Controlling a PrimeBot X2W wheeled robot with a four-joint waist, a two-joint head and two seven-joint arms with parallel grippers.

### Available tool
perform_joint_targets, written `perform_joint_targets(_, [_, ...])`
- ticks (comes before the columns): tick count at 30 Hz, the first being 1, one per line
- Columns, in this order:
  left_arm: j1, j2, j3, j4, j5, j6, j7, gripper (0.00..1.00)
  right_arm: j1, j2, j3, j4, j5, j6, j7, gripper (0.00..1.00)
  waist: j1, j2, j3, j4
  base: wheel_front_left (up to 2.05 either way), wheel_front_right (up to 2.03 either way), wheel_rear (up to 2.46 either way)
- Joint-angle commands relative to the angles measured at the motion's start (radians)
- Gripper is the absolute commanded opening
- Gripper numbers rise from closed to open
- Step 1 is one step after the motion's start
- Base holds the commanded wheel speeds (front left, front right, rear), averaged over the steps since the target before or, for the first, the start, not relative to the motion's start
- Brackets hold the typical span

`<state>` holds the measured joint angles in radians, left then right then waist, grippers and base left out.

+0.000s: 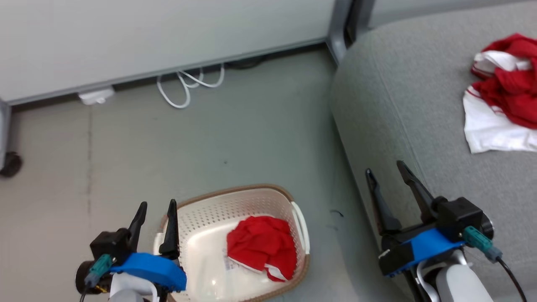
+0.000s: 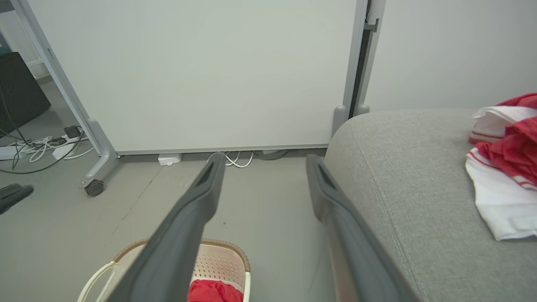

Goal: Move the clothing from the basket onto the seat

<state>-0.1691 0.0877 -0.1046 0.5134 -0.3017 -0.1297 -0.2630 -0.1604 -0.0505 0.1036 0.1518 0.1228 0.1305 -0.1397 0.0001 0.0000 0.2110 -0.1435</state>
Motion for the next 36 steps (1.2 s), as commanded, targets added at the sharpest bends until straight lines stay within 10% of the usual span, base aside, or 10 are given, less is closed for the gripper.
perform_joint_targets(1, [-0.029,0.010,-0.006,0.016,-0.010,-0.001,-0.003,1.00,-0.021,0.000,0.014,0.001,0.008,0.000,-0.007,1.00,-0.0001,0.0000,0.081,-0.076,0.00,0.00,0.00])
perform_joint_targets(36, [-0.616,0.096,-0.444,0.608,-0.129,-0.001,0.207,1.00,-0.204,0.001,0.171,-0.018,0.092,0.000,-0.123,1.00,-0.0001,0.0000,0.618,-0.251,0.00,0.00,0.00])
